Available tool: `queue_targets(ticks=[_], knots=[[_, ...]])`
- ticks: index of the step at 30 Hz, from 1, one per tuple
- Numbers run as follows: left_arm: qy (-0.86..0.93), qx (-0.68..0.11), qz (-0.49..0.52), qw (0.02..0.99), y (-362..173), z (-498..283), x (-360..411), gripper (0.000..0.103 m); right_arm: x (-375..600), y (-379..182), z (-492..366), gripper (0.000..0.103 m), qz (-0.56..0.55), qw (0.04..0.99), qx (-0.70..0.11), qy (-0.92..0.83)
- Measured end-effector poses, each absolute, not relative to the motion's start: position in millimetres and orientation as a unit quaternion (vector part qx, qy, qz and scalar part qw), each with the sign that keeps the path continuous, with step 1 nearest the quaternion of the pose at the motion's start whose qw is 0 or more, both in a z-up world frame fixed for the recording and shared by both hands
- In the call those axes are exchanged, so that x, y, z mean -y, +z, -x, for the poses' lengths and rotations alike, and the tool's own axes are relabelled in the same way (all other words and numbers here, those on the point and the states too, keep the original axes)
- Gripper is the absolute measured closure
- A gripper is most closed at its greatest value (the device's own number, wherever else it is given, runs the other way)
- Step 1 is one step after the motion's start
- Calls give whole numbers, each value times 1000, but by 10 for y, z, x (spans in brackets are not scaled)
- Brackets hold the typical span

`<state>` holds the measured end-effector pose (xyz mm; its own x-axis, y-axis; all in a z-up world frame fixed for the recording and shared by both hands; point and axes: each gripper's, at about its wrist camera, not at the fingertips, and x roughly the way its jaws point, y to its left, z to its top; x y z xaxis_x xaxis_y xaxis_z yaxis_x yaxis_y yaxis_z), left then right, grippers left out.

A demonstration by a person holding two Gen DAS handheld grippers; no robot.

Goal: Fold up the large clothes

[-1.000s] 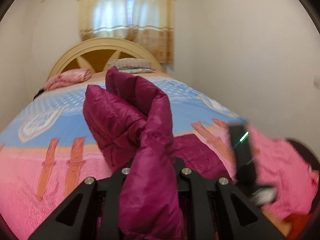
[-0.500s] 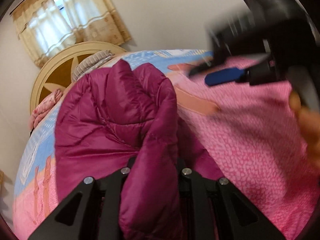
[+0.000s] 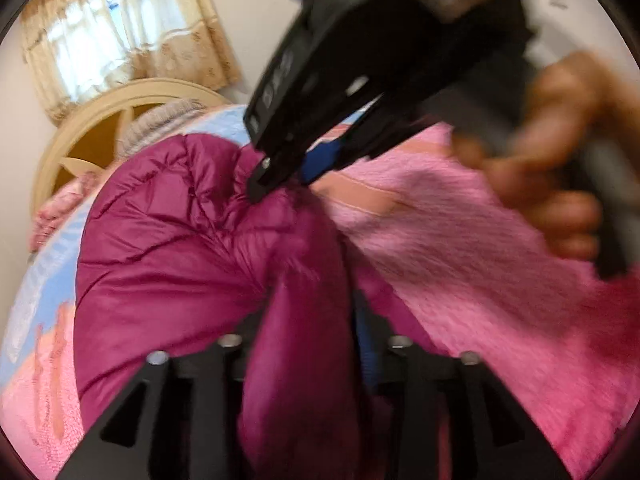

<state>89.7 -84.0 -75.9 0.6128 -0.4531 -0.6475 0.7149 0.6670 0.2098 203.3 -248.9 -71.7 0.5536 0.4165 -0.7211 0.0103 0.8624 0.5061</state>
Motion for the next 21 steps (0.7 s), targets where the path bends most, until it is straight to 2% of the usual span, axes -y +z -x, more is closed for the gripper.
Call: queue_targets(ticks=[2,4,6,9,13,21], knots=[[-364,-277,-219,862,-578,-747,572,45,2490,-727,-2076,87,-240,849,-455,118],[-386,-270,-195,861,-409,-656,307,27,2448,-779,-2130,87,-224,854,-456,113],[-393,-261,-143,870,-151,-632,-111,18,2382,-832,-2148,87,-201,860,-458,107],[-350,-261,-76,896,86,-886,-465,17,2379,-957,-2133,87,-204,862,-452,108],[-254,-299,-30,919,171,-1574,-439,17,2387,-1091,-2112,87,-208,867,-439,106],[-198,-363,-56,909,-326,-2301,270,19,2358,-1217,-2053,87,-195,880,-421,105]])
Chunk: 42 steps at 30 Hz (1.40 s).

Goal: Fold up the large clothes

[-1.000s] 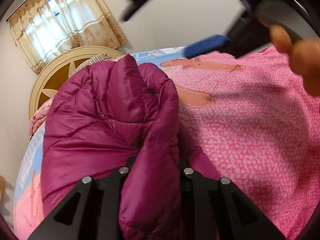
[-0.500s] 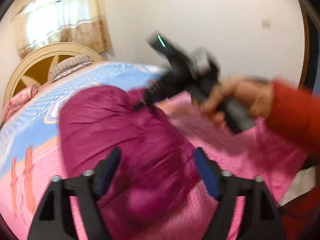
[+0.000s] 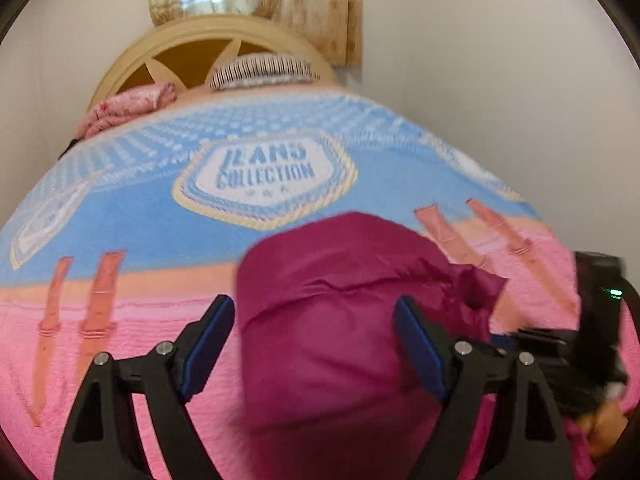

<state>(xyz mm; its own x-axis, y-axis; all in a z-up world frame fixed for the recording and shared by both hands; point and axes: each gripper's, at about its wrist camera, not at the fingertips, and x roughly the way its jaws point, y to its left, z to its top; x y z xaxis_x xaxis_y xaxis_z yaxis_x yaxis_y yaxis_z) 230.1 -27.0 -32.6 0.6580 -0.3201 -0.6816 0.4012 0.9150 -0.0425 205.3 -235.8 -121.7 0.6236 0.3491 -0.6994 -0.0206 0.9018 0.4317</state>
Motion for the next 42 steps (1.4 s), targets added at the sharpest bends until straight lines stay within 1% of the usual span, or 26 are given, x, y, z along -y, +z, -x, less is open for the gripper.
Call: queue_targets(ticks=[3,6,9,15,18,21,23,27,30,32,34,35,37,39,40,42], knots=[[-188,-389,-67,899,-564,-2380,381,17,2406,-1265,-2058,88,-214,875,-420,109],[-169,-389,-80,902,-732,-2365,429,7,2482,-1340,-2074,89,-241,870,-413,123],[-150,-390,-73,905,-882,-2462,416,0,2552,-1391,-2095,89,-271,861,-409,134],[-118,-383,-128,907,-950,-2418,631,0,2577,-1348,-2085,89,-274,859,-414,125],[-121,-384,-124,907,-947,-2400,588,0,2602,-1168,-1943,88,-256,866,-420,92],[-118,-383,-127,907,-947,-2405,590,0,2550,-718,-1513,87,-201,904,-373,53],[-117,-384,-129,907,-951,-2415,599,0,2417,-409,-1182,87,-178,918,-344,85],[-115,-387,-133,905,-947,-2418,609,0,2139,-195,-758,87,-194,907,-325,184],[-111,-386,-139,905,-945,-2405,622,0,1953,-378,-636,87,-198,890,-354,210],[-109,-387,-143,904,-940,-2397,627,0,1905,-641,-616,87,-183,883,-390,183],[-114,-392,-142,902,-932,-2398,622,0,1954,-911,-589,87,-192,870,-426,158],[-116,-394,-140,901,-929,-2401,617,0,2002,-1080,-595,89,-204,862,-440,146],[-121,-401,-133,898,-917,-2405,595,0,2135,-1325,-553,90,-259,850,-433,149],[-125,-412,-119,894,-897,-2408,554,0,2240,-1435,-514,91,-308,839,-419,158],[-133,-421,-105,891,-869,-2409,502,0,2245,-1429,-518,91,-309,838,-421,158],[-169,-444,-30,879,-744,-2378,223,0,2233,-1355,-515,91,-291,838,-434,157]])
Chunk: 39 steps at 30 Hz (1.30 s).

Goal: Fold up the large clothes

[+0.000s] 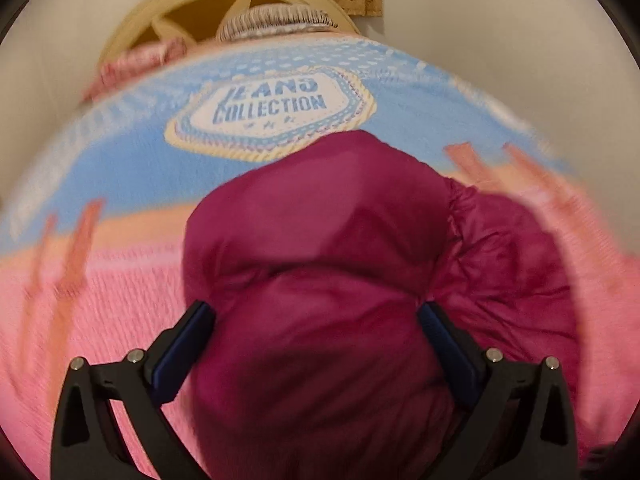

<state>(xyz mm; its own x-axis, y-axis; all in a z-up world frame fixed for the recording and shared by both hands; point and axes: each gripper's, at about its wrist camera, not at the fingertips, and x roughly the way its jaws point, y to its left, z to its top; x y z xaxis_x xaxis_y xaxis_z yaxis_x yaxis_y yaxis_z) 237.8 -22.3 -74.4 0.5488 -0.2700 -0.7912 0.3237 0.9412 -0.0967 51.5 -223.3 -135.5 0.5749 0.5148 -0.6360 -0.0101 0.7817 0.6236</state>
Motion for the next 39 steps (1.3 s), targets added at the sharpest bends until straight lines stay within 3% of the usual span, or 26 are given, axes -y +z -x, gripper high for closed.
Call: queue_targets(ticks=[3,6,7,8,9,10,18,22,29,33,35,39], knots=[[-209,-441,76,870,-573,-2259,-314,0,2260,-1113,-511,87,-257,838,-458,152],[-191,-415,110,883,-474,-2176,-725,0,2438,-765,-539,81,-278,846,-425,163],[-187,-412,112,885,-471,-2166,-770,0,2525,-645,-578,57,-296,851,-401,167],[-191,-411,116,884,-488,-2173,-817,0,2629,-536,-650,18,-318,856,-372,165],[-198,-414,119,880,-519,-2180,-810,0,2700,-476,-724,5,-330,862,-347,163],[-204,-415,122,878,-544,-2186,-797,0,2744,-451,-836,3,-332,867,-333,163],[-256,-415,147,861,-898,-2265,-563,0,2563,-916,-1837,5,-244,870,-412,116],[-292,-437,211,825,-1136,-2372,-575,0,2450,-1188,-2024,21,-256,854,-429,144],[-321,-416,191,829,-1161,-2375,-391,0,2231,-1308,-2123,30,-214,875,-414,131],[-311,-418,166,837,-1137,-2340,-330,13,2174,-1308,-2088,41,-216,875,-414,131],[-307,-417,162,840,-1113,-2256,-362,21,2161,-1335,-2022,56,-245,866,-414,134],[-304,-414,139,847,-997,-1971,-331,31,2108,-1277,-1864,65,-263,860,-419,124]])
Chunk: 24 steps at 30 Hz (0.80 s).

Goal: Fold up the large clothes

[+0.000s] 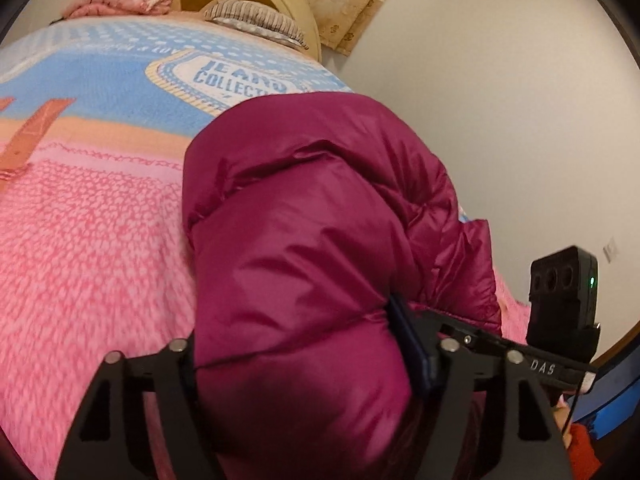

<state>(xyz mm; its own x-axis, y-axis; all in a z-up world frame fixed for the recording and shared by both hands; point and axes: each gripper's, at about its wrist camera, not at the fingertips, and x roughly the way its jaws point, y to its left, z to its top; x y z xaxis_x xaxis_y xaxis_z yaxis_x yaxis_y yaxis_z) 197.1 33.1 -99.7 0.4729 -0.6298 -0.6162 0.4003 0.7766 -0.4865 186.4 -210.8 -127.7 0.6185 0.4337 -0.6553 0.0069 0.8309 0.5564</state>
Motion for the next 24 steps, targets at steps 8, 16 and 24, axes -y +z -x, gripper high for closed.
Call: queue_targets(ticks=[8,16,24], knots=[[-388,-385,150,824,-587,-1135,-77,33,2228,-876,-852,72,-296,864,-391,115],[-484,-362,98,791,-143,-311,815,32,2865,-278,698,73,-316,897,-306,34],[-548,-373,7,749,-23,13,2285,32,3768,-45,1845,73,-311,911,-255,-95]])
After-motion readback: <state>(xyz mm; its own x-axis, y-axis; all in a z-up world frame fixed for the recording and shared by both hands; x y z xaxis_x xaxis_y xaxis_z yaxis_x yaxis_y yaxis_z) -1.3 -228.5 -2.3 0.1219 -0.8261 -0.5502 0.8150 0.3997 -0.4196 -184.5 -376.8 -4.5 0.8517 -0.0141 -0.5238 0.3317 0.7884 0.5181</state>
